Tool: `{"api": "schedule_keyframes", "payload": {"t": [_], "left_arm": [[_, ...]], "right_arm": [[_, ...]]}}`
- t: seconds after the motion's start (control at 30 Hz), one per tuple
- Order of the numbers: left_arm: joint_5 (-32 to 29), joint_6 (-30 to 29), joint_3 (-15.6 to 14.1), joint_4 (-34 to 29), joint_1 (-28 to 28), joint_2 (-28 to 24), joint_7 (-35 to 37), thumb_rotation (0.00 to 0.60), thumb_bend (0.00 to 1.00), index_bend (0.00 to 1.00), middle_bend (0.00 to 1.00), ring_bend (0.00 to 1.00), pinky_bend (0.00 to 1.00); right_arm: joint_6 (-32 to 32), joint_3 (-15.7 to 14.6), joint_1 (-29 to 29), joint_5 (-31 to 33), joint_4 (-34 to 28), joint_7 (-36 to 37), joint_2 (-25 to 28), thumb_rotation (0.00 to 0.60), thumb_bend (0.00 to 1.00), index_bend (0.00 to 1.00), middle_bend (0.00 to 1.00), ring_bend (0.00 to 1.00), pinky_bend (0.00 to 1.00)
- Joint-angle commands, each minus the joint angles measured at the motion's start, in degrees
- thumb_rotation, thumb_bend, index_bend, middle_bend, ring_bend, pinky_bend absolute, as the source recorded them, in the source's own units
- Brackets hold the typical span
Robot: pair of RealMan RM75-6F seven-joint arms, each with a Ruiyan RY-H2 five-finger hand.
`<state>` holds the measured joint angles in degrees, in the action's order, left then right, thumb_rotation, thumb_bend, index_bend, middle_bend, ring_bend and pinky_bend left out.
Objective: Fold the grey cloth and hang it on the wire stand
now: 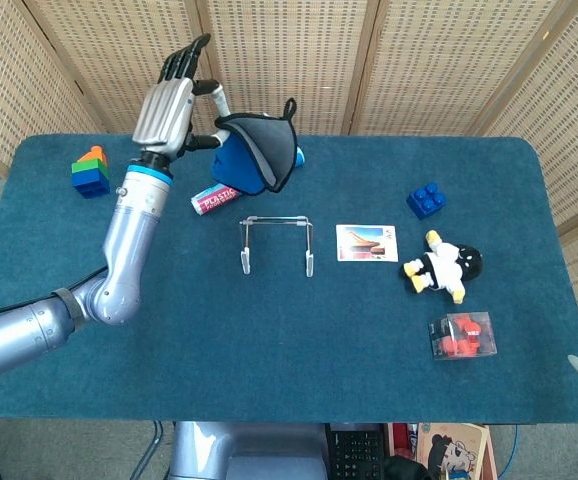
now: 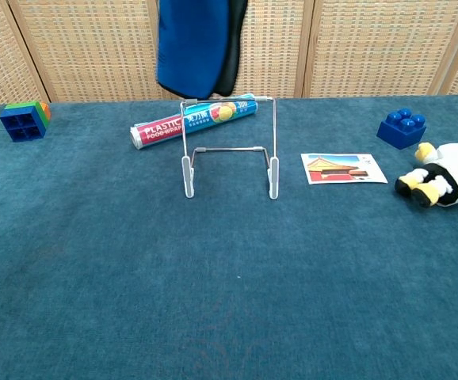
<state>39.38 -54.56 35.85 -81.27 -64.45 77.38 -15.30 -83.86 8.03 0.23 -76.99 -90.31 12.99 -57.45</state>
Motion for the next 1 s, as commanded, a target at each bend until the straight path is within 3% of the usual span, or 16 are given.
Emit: {"api": "schedule_keyframes", "payload": {"t": [0.03,0.5,1.0], "left_arm": [[-0.9,0.1,-0.3,0.6,-1.0,1.0,0.3,0.600,0.48,0.86,0.00,0.00,0.00],[-3.3,1.7,-1.7,1.6,-1.2,3.5,5.9,0.600,0.48,0.86,0.00,0.00,0.00],[2.3,5.4,-4.9,-0.2,3.6,3.7,16.3,0.600,0.48,0.86,0.00,0.00,0.00]], "right_arm": [[0.2,0.0,0.1,0.1,0.1,0.0,0.0,0.600,0.00,0.00,0.00,0.00,0.00],[1.1,0.2,0.3,0.8,0.6,0.6,0.0,0.600,0.00,0.00,0.00,0.00,0.00],[0.8,-0.1,0.3,0.1,0.2,-0.4,-0.2,0.600,0.00,0.00,0.00,0.00,0.00]]}}
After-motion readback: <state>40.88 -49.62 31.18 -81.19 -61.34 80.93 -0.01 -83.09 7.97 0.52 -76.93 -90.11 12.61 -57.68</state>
